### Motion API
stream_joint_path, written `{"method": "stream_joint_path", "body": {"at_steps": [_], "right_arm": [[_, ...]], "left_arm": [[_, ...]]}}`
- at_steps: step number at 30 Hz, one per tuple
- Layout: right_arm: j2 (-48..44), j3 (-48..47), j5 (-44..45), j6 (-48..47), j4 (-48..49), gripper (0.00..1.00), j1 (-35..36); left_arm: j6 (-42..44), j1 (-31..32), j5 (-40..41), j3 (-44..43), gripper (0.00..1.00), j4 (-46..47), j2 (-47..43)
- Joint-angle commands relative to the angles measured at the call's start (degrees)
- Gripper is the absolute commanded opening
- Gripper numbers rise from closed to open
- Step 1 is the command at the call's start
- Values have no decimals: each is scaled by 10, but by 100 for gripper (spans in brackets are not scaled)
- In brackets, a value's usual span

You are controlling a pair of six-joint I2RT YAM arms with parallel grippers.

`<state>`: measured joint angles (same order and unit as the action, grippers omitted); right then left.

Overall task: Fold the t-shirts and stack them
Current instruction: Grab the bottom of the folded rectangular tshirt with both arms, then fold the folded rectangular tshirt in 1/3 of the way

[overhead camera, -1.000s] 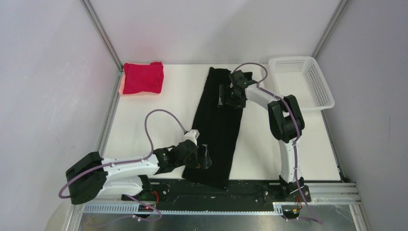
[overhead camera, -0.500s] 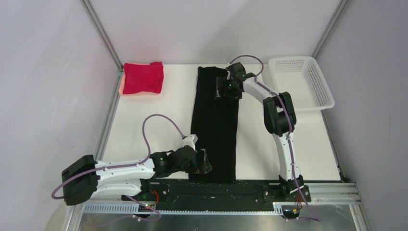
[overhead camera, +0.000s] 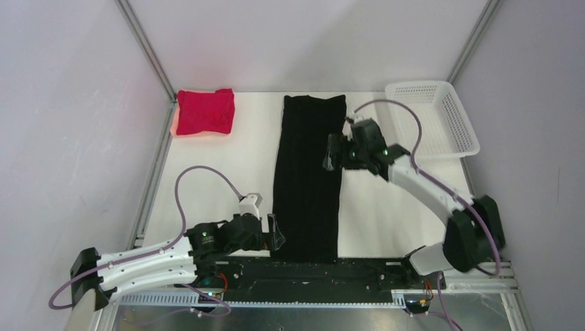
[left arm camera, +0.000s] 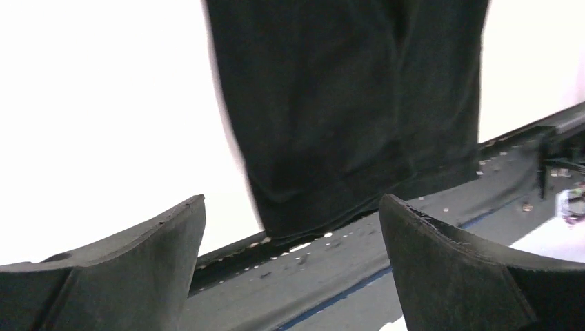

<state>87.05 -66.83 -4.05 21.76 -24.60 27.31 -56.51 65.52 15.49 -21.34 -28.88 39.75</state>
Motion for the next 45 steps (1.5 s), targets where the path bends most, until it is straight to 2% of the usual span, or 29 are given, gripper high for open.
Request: {"method": "stream_joint_path", "body": {"at_steps": [1, 5, 10, 11, 13, 15, 22, 26, 32, 34, 35, 37, 38, 40, 45], "right_arm": [[-83, 136, 39, 81, 0, 100, 75], [-168, 225, 34, 154, -19, 100, 124], [-260, 298, 15, 203, -41, 98, 179], [-272, 305, 10, 214, -43, 97, 194], [-284, 323, -8, 231, -49, 96, 214], [-289, 338, -23, 253, -47, 94, 235], [-283, 362, -4, 307, -62, 89, 313], [-282, 403, -17, 344, -8, 81, 325], [-257, 446, -45, 389, 68, 61, 332], [-246, 451, -51, 394, 83, 54, 336], [-243, 455, -55, 395, 88, 51, 337], [-238, 458, -62, 400, 101, 29, 340], [-244, 460, -61, 405, 98, 6, 344], [-267, 462, -47, 414, 74, 0, 354], [-367, 477, -46, 422, 34, 0, 369]], "left_arm": [[7, 2, 9, -5, 99, -44, 33], [25, 4, -58, -10, 92, 25, 87], [25, 4, -75, -4, 72, 42, 144], [24, 4, -76, -3, 65, 42, 155], [19, 4, -85, 2, 55, 41, 164], [12, 4, -95, 9, 49, 41, 163], [-13, 3, -95, 37, 40, 34, 114], [-19, 4, -97, 41, 34, 34, 110], [-21, 4, -99, 39, 19, 34, 126], [-22, 4, -103, 39, 6, 34, 124], [-23, 4, -103, 39, 3, 33, 122], [-27, 4, -104, 42, 0, 31, 114], [-29, 4, -104, 45, 0, 30, 106], [-37, 4, -109, 51, 0, 25, 92], [-50, 4, -120, 68, 0, 18, 42]]}}
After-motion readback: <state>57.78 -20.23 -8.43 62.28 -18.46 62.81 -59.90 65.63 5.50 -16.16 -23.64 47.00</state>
